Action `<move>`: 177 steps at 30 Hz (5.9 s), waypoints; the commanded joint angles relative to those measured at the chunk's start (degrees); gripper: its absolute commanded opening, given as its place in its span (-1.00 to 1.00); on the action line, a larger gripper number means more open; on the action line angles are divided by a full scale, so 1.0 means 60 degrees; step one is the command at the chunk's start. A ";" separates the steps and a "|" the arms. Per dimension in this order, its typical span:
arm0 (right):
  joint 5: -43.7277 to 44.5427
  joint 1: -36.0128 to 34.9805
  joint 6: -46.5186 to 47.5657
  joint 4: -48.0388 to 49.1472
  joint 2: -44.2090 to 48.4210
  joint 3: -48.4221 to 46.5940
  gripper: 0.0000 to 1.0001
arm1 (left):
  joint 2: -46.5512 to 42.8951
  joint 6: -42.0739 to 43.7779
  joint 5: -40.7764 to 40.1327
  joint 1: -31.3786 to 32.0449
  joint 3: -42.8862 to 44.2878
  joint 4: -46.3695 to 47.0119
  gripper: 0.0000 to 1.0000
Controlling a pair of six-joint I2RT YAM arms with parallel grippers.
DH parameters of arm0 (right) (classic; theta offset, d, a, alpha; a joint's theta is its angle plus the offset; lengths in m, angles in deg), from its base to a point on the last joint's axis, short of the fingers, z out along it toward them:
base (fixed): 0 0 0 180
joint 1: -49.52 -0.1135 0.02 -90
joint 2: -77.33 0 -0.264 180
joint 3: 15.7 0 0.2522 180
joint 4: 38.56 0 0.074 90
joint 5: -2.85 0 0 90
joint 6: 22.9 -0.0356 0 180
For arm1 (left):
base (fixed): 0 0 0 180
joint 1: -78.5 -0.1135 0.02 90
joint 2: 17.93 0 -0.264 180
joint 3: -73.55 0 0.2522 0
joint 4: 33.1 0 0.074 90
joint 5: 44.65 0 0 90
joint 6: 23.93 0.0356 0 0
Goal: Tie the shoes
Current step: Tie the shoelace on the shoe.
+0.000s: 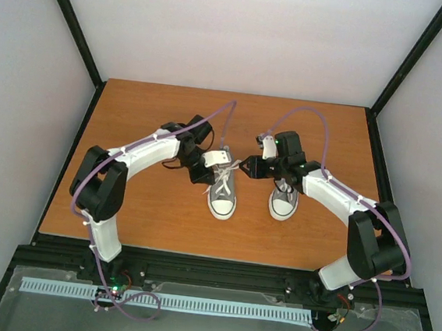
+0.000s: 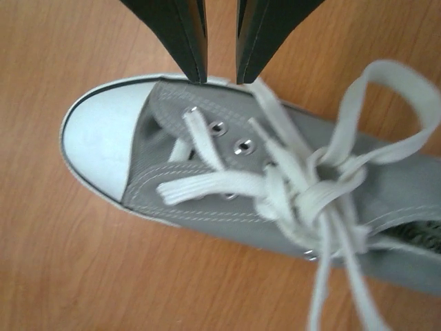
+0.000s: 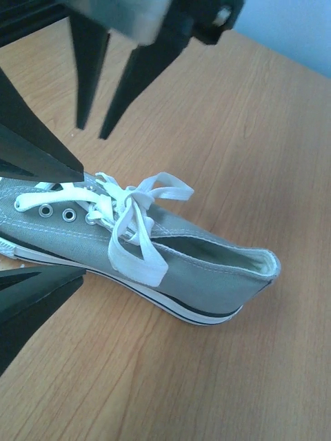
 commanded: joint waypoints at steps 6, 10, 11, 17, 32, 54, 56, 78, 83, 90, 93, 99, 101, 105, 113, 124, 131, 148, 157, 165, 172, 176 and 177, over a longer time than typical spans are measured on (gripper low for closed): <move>0.0216 -0.0016 -0.0227 0.0291 0.0202 0.0167 -0.31 | 0.0907 -0.0812 -0.0085 0.0424 0.0704 0.0229 -0.67; 0.0251 -0.0021 -0.0182 0.0309 0.0234 0.0230 -0.31 | 0.1028 -0.0830 -0.0043 0.0467 0.0749 0.0304 -0.61; 0.0250 -0.0021 -0.0172 0.0310 0.0247 0.0231 -0.31 | 0.1066 -0.0852 -0.0170 0.0499 0.0728 0.0392 -0.60; 0.0228 -0.0021 -0.0073 0.0239 0.0280 0.0174 -0.31 | 0.1253 -0.0909 -0.0498 0.0576 0.0702 0.0706 -0.58; 0.0038 -0.0021 0.0047 0.0207 0.0244 0.0171 -0.31 | 0.1226 -0.0707 -0.1451 0.0655 0.0434 0.1235 -0.43; -0.0063 -0.0021 0.0181 0.0054 0.0190 0.0123 -0.32 | 0.0161 -0.0335 -0.1003 0.0776 0.0012 0.0386 -0.86; -0.0066 -0.0021 0.0160 0.0071 0.0191 0.0135 -0.32 | 0.0134 -0.0370 -0.0773 0.0775 0.0036 0.0284 -0.98; -0.1966 0.0125 -0.0709 0.2279 -0.3229 -0.1765 0.08 | 0.0054 -0.0304 0.0362 0.1186 -0.0307 -0.0155 -0.98; -0.2320 0.0114 -0.0560 0.2157 -0.3623 -0.2020 0.01 | 0.0086 -0.0247 0.0332 0.1186 -0.0272 -0.0192 -0.98; -0.2328 0.0096 -0.0187 0.1694 -0.3805 -0.2207 -0.04 | -0.0046 0.0031 0.0113 0.1064 0.0188 -0.0691 -0.29; -0.2370 0.0096 -0.0015 0.1509 -0.3942 -0.2365 -0.16 | -0.0115 0.0190 0.0292 0.0703 0.0893 -0.1340 -0.09; -0.2497 0.0095 0.0081 0.1410 -0.3869 -0.2375 -0.61 | -0.0178 -0.0501 -0.0037 0.0017 0.1652 -0.0729 -0.07; -0.2503 0.0096 0.0086 0.1381 -0.3795 -0.2338 -0.71 | 0.0003 -0.0830 -0.0133 0.0027 0.1750 -0.0280 -0.08; -0.2375 0.0096 0.0078 0.1348 -0.3504 -0.2249 -0.89 | 0.0532 -0.1280 -0.0419 0.0139 0.1780 0.0519 -0.25; -0.2304 0.0096 -0.0195 0.1597 -0.3164 -0.1955 -0.94 | 0.0848 -0.1537 -0.0756 0.0577 0.1374 0.1596 -0.12; -0.2111 0.0098 -0.0392 0.1760 -0.2903 -0.1747 -0.95 | 0.1188 -0.1806 -0.1228 0.0673 0.0913 0.2333 -0.61; -0.2044 0.0096 -0.0485 0.1826 -0.2713 -0.1631 -0.94 | 0.1089 -0.1772 -0.1080 0.0673 0.0337 0.2443 -0.64; -0.2006 0.0096 -0.0518 0.1783 -0.2730 -0.1642 -0.94 | 0.0558 -0.1312 -0.1132 0.0648 -0.0394 0.2885 -0.48; -0.1807 0.0122 -0.0355 0.1537 -0.2359 -0.1502 -0.95 | 0.0489 -0.1143 -0.1039 0.0615 -0.0631 0.2958 -0.79; -0.1711 0.0140 -0.0280 0.1344 -0.1867 -0.1196 -0.94 | 0.0511 -0.1024 -0.1022 0.0615 -0.0732 0.2912 -0.85; -0.1691 0.0140 -0.0233 0.1221 -0.1781 -0.1042 -0.94 | 0.0492 -0.0934 -0.0802 0.0600 -0.0746 0.2921 -0.98; -0.1593 0.0207 -0.0199 0.1159 -0.1602 -0.0938 -0.94 | 0.0556 -0.0842 -0.0814 0.0600 -0.0851 0.2938 -0.98; -0.1563 0.0244 -0.0180 0.1148 -0.1491 -0.0898 -0.94 | 0.0586 -0.0835 -0.0850 0.0600 -0.0873 0.2948 -0.98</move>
